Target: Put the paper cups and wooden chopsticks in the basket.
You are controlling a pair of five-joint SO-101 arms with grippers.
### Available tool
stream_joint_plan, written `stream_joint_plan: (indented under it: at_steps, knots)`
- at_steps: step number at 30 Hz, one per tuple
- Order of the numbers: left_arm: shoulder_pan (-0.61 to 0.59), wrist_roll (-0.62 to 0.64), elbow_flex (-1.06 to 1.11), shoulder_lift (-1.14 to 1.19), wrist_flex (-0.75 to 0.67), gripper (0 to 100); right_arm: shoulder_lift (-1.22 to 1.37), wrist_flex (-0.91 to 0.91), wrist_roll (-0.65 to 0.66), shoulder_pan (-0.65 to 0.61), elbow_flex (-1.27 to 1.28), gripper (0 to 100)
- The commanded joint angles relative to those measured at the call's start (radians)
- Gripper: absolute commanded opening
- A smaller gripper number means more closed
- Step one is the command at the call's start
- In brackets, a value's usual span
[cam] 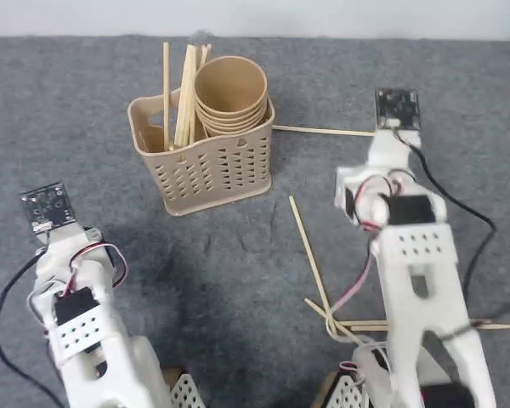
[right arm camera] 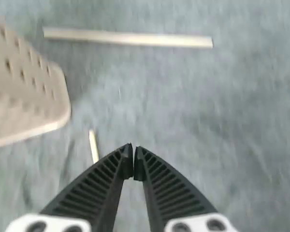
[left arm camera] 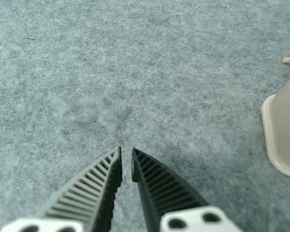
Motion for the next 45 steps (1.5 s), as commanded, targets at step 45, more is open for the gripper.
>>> stream_joint_plan:
  at_steps: [45]
  knots:
    - [0.0,-0.009,-0.004,-0.015,-0.025,3,1.615,0.611,0.152,0.059,-1.846,0.8]
